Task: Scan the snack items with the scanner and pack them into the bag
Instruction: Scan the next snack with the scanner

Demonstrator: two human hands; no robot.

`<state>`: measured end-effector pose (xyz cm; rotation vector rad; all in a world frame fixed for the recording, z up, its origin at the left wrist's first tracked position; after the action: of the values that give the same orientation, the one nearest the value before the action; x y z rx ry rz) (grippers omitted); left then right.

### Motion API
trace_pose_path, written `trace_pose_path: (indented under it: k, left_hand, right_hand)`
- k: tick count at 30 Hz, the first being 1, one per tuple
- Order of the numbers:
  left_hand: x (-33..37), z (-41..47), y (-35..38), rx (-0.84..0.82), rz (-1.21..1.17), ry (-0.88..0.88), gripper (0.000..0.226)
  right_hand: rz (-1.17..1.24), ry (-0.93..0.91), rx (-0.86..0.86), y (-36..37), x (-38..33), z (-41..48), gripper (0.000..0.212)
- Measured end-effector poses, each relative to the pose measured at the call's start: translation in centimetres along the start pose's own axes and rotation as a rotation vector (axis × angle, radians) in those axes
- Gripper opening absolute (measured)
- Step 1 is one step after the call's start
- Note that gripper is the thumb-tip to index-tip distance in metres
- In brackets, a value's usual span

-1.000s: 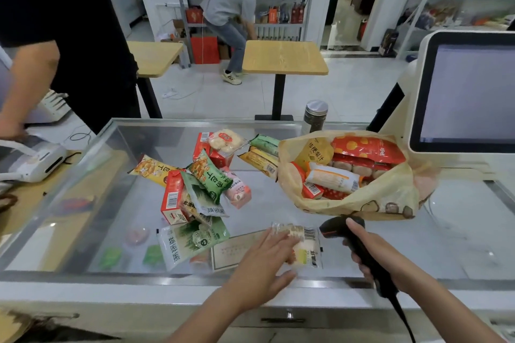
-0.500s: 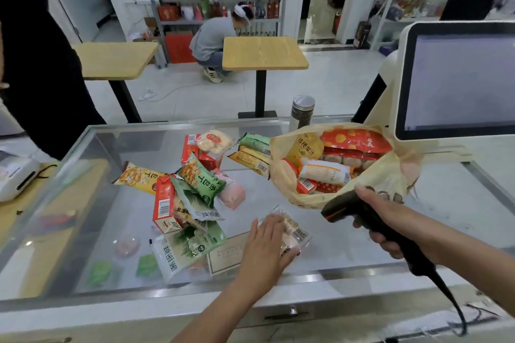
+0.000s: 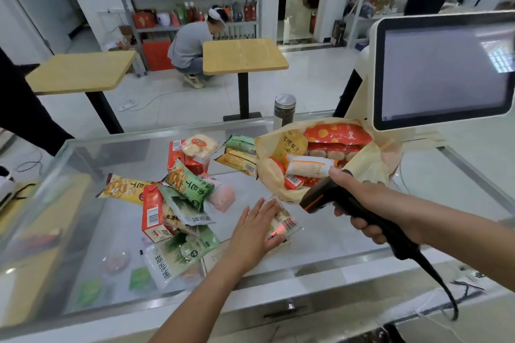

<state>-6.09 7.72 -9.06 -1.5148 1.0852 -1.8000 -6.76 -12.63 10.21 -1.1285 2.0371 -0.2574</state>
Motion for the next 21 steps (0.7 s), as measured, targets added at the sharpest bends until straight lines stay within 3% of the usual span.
trace_pose_path:
  k: [13, 21]
  left_hand:
    - [0.2, -0.4, -0.2, 0.028, -0.035, 0.025, 0.076]
    - [-0.1, -1.3, -0.5, 0.193, -0.106, -0.045, 0.089]
  right_hand:
    - [0.025, -0.016, 0.019, 0.3, 0.1, 0.6, 0.073]
    - [-0.020, -0.038, -0.010, 3.3, 4.1, 6.1, 0.066]
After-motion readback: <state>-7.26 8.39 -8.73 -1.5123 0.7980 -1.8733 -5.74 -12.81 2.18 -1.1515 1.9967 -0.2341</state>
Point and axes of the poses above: each hand's wrist, its own z-axis towards the middle knuckle, its own y-axis out of the palm, x = y × z, the point moved 4 cm from there along z, towards the middle knuckle, and after that the axes turned 15 degrees about -z, right-handed, at the moved point
